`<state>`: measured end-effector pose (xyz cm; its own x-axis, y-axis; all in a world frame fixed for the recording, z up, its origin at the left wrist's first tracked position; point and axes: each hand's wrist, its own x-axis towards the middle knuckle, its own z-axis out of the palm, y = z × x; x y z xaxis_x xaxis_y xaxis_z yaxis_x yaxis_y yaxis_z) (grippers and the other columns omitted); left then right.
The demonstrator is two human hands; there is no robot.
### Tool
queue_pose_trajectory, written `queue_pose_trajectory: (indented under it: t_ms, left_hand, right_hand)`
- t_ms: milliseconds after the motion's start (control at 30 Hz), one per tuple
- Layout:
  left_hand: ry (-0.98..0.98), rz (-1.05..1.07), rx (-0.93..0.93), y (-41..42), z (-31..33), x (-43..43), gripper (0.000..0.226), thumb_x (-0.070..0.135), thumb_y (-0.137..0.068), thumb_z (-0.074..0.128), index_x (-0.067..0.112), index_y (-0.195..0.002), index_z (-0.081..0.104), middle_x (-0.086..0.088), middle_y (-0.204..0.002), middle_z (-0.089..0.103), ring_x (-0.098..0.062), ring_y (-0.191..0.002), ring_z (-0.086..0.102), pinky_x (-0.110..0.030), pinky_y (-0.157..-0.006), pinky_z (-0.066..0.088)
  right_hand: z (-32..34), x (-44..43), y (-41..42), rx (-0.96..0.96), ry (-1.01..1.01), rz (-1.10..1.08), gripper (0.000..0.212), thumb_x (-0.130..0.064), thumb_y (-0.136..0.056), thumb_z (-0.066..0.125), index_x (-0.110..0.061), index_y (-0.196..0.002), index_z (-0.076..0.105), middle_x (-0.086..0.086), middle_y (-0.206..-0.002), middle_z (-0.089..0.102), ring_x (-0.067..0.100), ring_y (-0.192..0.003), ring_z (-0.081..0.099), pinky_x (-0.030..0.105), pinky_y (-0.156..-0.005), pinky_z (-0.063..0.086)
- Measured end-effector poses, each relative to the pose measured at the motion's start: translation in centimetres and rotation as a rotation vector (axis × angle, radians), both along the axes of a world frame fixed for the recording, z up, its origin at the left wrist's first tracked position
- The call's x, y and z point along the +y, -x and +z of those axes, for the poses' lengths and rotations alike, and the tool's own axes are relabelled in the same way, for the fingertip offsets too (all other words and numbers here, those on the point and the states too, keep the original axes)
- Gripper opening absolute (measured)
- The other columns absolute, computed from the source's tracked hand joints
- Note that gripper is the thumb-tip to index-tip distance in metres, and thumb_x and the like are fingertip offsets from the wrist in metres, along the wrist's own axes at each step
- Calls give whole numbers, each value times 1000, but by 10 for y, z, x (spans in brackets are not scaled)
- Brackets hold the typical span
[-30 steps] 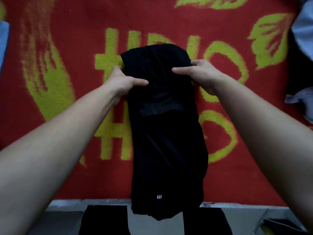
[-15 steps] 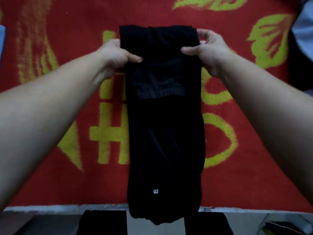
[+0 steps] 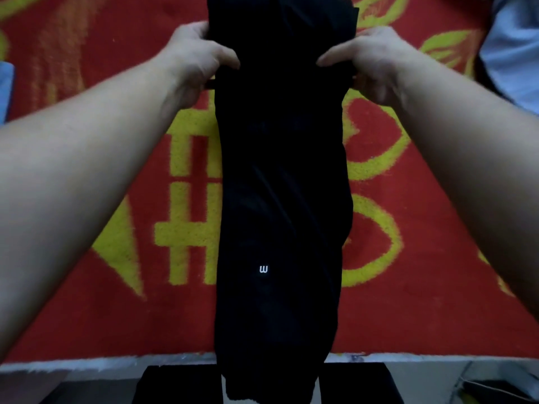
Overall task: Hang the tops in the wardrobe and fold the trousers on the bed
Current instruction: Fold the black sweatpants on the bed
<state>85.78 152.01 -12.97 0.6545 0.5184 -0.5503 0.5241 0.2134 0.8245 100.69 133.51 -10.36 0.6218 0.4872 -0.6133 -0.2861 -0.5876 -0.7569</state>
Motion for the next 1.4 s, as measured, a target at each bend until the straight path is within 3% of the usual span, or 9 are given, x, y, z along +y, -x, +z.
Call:
queue_pose_trajectory:
  t_ms: [167,433,633,767,900,1000,1067,1167,1400]
  left_hand:
    - [-44,55,-92,16,8,-14,40,-14,-72,67,19,-95,62,4,-84,69,-6,-72,69,-22,-67,54]
    - [-291,36,-115,79,8,-58,36,-3,-70,81,23,-90,64,-2,-96,63,-10,-88,55,-30,-84,48]
    - [-435,-140,144,163,-41,-109,28,6,-79,77,21,-102,74,-5,-126,43,-18,-122,49,-27,-105,41]
    - [-466,-98,198,191,-64,-135,31,4,-87,65,12,-117,64,-13,-126,50,-15,-96,61,-28,-94,49]
    - [-326,211,265,195,-66,-158,20,30,-101,48,12,-106,55,-7,-94,64,-16,-80,57,-39,-81,51]
    - [-368,174,364,186,-59,-165,35,51,-100,43,17,-97,52,10,-77,56,-19,-81,55,-33,-72,41]
    - [-486,96,381,181,-57,-170,34,46,-101,42,14,-100,53,2,-81,61,-29,-84,59,-36,-72,41]
    - [-695,-1,471,182,-61,-179,30,32,-105,35,7,-107,50,-22,-95,66,-44,-88,60,-41,-67,33]
    - [-710,15,446,205,-59,-188,26,25,-102,41,3,-114,51,-24,-109,60,-42,-104,55,-43,-83,36]
  right_hand:
    - [-2,-16,3,-118,-83,-40,39,3,-71,77,-10,-107,69,3,-100,77,16,-93,74,28,-83,59]
    - [-10,-74,55,-587,1,146,28,-23,-70,83,-22,-95,71,-2,-99,63,9,-92,59,26,-83,48]
    - [-55,-159,135,-696,138,487,39,5,-68,69,-22,-96,76,14,-125,55,31,-122,51,36,-101,43]
    - [-74,-182,179,-718,230,496,63,12,-69,54,-16,-123,68,19,-147,41,37,-137,39,43,-113,37]
    - [-67,-177,208,-578,266,70,53,-3,-82,45,-17,-131,61,9,-131,52,28,-124,50,36,-107,38]
    - [-64,-165,208,-554,346,-49,37,-31,-97,45,-21,-130,59,5,-123,56,24,-117,54,35,-101,40]
    - [-66,-160,205,-593,399,-21,41,-47,-100,46,-21,-130,56,3,-119,59,22,-110,58,36,-93,43]
    - [-78,-165,207,-669,424,115,33,-37,-100,50,-20,-128,53,4,-115,62,27,-101,62,37,-79,44]
    - [-81,-185,204,-760,426,305,39,-39,-95,58,-20,-129,56,7,-111,57,28,-101,59,39,-81,47]
